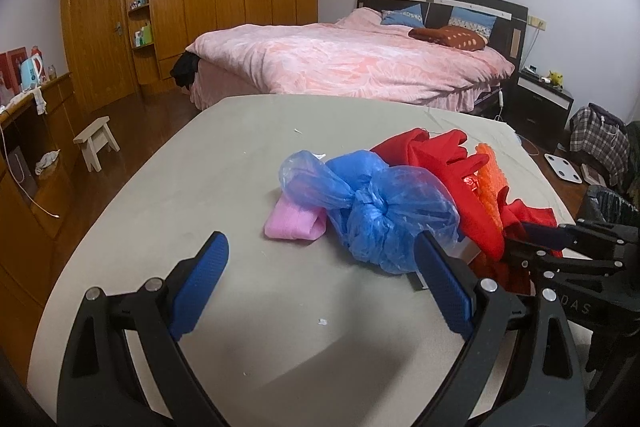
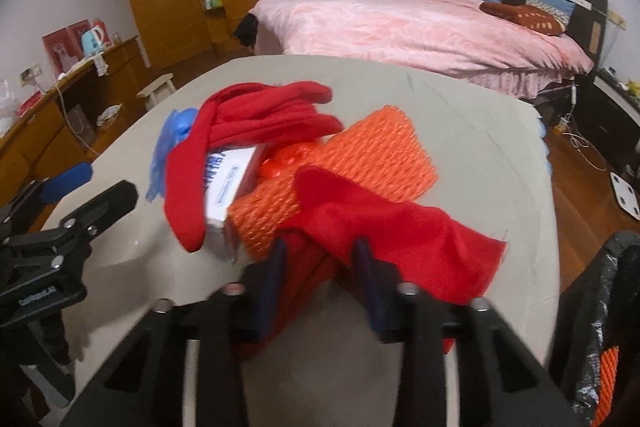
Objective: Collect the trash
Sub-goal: 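Move the right tool to the red cloth and close on it, then grasp the blue plastic bag with the left tool while the right tool holds the red cloth, then carry the blue bag and red cloth in both tools over the trash bin, then open both tools to drop the blue bag and red cloth into the bin, then move both open tools back over the table toward the remaining trash, then close the left tool on the pink mesh bag while the right tool grasps the orange foam net, then lift the pink bag and orange net with both tools and carry them over the bin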
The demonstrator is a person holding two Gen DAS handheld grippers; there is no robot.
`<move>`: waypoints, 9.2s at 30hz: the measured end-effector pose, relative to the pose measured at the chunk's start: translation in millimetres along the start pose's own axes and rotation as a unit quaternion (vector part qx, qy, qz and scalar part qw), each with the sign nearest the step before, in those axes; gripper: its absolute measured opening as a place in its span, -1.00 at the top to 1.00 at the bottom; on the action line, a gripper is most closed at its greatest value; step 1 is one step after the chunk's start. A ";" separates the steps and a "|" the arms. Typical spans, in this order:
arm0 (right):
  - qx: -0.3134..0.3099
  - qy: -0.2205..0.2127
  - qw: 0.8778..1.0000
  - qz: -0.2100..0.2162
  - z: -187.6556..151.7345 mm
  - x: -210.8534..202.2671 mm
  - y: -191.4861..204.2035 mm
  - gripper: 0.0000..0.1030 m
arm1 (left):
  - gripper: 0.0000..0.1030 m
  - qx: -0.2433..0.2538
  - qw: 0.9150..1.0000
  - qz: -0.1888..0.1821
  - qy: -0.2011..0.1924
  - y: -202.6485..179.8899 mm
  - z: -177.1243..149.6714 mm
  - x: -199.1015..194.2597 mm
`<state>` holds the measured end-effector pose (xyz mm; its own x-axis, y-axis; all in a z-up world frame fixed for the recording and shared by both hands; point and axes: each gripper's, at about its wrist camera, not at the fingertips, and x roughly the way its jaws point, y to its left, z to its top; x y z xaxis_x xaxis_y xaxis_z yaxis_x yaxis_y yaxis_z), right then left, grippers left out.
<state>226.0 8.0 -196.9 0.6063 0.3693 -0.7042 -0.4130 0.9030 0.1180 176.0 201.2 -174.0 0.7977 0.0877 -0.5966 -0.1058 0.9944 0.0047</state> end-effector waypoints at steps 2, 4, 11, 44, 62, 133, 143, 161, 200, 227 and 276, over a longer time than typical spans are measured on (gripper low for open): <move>-0.002 -0.004 1.000 0.000 -0.4 -3.3 0.7 0.62 | -0.77 0.000 1.000 0.000 0.000 -0.4 -0.2 0.1; 0.002 -0.012 1.000 -0.003 -0.8 -9.2 -1.9 0.68 | -0.77 0.000 1.000 -0.001 -0.001 -0.4 -0.5 0.2; 0.019 -0.023 0.999 -0.035 -3.9 -25.2 -19.5 0.74 | -0.77 0.004 1.000 -0.004 -0.001 -7.4 -2.1 1.1; 0.053 0.010 0.998 -0.044 -3.4 1.3 -35.7 0.61 | -0.27 0.009 0.999 -0.044 0.011 -30.7 13.8 30.7; 0.045 -0.006 0.998 -0.033 -6.9 -14.2 -28.7 0.61 | 0.68 0.014 0.999 -0.051 0.000 -26.3 7.0 -6.9; 0.119 -0.116 0.975 -0.146 -59.9 -237.2 -155.0 0.61 | 0.50 0.110 0.967 -0.222 -0.060 -249.6 26.7 -103.5; 0.145 -0.102 0.967 -0.181 -86.6 -248.8 -200.1 0.61 | 0.50 0.140 0.953 -0.262 -0.052 -307.8 19.5 -92.1; 0.168 -0.047 0.963 -0.205 -116.7 -236.2 -215.5 -0.09 | -0.29 0.142 0.951 -0.273 -0.032 -311.0 13.1 -79.2; 0.063 -0.110 0.984 -0.125 24.9 -90.2 -48.4 -0.88 | -0.79 0.016 0.999 0.001 -0.040 -28.6 38.9 -33.9; 0.045 -0.028 0.993 -0.108 32.6 13.7 -43.9 -0.65 | 0.22 -0.014 0.995 -0.013 0.094 14.1 31.9 92.9; 0.058 -0.079 0.994 -0.048 35.7 -79.8 -42.9 0.78 | 0.70 -0.002 1.000 -0.008 -0.007 -24.0 48.8 -15.0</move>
<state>219.6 -52.4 -120.7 0.7414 0.3020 -0.5992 -0.2730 0.9515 0.1418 195.5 178.9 -126.0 0.8079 0.0717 -0.5849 -0.0950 0.9954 -0.0091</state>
